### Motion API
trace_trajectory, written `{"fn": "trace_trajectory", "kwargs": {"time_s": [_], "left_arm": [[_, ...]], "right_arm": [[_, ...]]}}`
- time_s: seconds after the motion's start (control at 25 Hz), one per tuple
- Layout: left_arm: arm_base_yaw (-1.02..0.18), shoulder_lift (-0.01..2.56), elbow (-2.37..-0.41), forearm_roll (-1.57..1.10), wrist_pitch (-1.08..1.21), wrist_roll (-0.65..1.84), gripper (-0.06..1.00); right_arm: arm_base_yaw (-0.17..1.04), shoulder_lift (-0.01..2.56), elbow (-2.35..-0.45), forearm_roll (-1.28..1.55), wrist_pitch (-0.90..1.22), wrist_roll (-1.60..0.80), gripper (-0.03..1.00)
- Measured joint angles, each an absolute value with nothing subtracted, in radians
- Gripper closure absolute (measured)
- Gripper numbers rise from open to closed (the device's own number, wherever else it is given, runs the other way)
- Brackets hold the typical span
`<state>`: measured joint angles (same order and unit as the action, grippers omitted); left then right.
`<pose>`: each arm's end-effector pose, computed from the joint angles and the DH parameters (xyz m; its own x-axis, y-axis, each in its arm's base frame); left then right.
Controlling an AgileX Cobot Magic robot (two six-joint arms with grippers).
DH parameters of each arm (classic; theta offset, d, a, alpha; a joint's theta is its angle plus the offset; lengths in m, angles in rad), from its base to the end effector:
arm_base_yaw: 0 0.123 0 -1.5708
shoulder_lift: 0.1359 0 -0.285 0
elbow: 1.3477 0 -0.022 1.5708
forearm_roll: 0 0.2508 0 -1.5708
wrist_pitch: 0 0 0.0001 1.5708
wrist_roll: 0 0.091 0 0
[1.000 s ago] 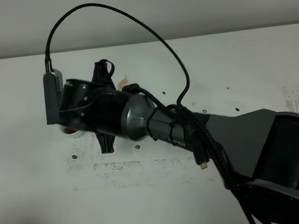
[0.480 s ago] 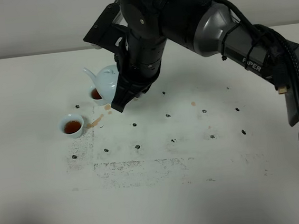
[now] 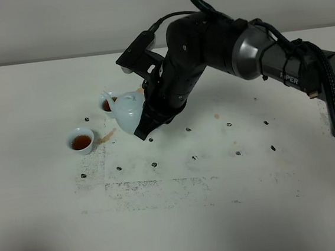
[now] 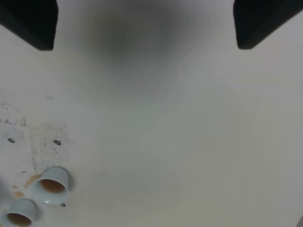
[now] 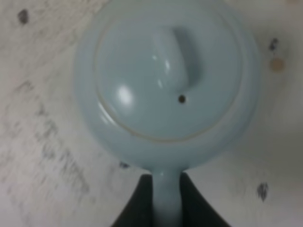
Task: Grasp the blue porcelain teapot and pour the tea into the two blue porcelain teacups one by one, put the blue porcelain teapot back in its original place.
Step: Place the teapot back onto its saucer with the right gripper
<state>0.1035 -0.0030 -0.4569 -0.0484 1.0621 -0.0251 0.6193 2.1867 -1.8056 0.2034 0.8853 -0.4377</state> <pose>-0.0002 -0.0039 0.2652 -0.4856 -0.0993 -0.8685 -0.0904 0.9939 -0.0631 0.3794 0.2880 0.1968 -0.5254 -0.7421 -0.4163 -0.8209 0.5707 0.0186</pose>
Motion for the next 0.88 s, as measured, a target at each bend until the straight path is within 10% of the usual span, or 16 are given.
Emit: {"fn": "trace_trajectory", "kwargs": {"time_s": [0.88], "left_arm": [[0.103, -0.003, -0.457, -0.048, 1.062, -0.025, 0.22]], "right_arm": [[0.614, 2.236, -1.740, 0.278, 0.797, -0.493, 0.93]]}}
